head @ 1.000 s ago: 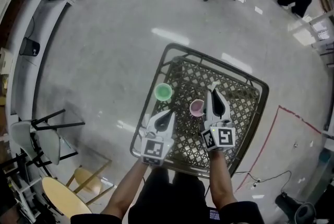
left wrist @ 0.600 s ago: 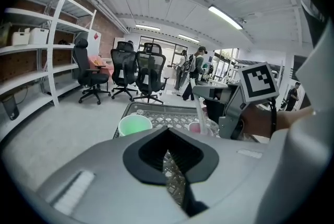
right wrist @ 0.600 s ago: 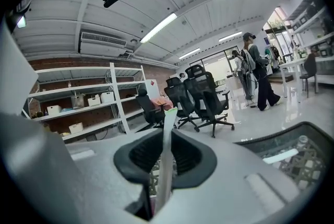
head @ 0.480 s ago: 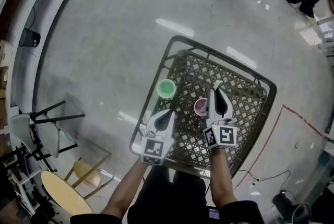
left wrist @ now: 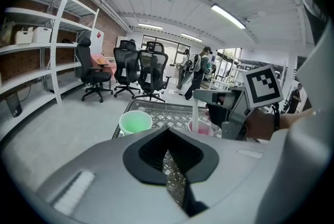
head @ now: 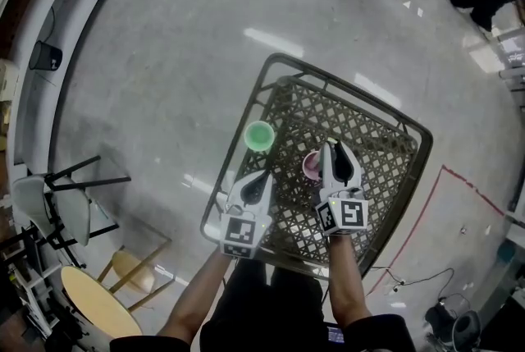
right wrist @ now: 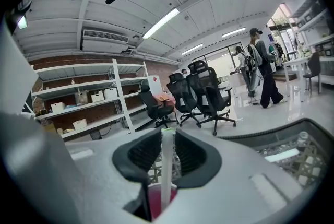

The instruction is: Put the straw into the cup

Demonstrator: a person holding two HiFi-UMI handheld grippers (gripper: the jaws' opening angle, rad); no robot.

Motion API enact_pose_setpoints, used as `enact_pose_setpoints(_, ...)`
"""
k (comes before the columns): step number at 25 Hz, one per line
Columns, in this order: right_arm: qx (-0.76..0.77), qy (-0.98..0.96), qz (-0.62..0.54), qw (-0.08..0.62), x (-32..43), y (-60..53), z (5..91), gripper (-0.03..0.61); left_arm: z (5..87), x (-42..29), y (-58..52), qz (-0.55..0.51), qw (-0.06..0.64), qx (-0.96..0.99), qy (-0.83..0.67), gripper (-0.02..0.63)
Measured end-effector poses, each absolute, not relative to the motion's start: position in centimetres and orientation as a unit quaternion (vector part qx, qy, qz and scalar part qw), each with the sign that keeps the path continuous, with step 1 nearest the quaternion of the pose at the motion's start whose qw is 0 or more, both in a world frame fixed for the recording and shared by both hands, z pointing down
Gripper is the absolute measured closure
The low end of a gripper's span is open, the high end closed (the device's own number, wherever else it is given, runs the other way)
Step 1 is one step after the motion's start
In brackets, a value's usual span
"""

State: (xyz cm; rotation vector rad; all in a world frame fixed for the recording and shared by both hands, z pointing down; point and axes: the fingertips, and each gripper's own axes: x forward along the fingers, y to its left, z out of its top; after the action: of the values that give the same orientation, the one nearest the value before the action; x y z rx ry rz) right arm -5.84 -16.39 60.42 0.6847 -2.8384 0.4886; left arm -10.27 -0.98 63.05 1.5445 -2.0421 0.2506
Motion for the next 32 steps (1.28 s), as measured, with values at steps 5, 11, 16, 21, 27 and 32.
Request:
enact_pose_setpoints(5,0.229,-0.957,0.155,0.085,-5.5,-16.1,58.9,0.503,61.6,-10.1,-0.8,0.091,0.270,0.577,-0.765,0.607)
enact_pose_setpoints(11,0.232,-0.959,0.144,0.075,-4.6,-15.5,56.0,0.503,58.7,-10.3,-0.5,0.082,0.243,0.582,-0.772,0.607)
enact_pose_setpoints(16,0.217,-0.965,0.128,0.077,-4.0,-13.6,52.4,0.503,54.5,-10.2,0.6,0.080,0.221,0.585,-0.776,0.607)
enact_pose_setpoints(21,0.201,-0.970,0.112,0.076,-3.8,-10.6,48.4,0.503,49.9,-10.7,2.5,0.071,0.200,0.582,-0.785,0.607)
enact_pose_setpoints(27,0.199,-0.973,0.100,0.067,-3.1,-7.5,44.0,0.505,44.7,-11.0,4.3,0.061,0.162,0.583,-0.794,0.607)
enact_pose_setpoints(32,0.199,-0.974,0.089,0.065,-2.5,-5.8,41.4,0.520,41.2,-10.8,5.1,0.061,0.131,0.590,-0.794,0.607)
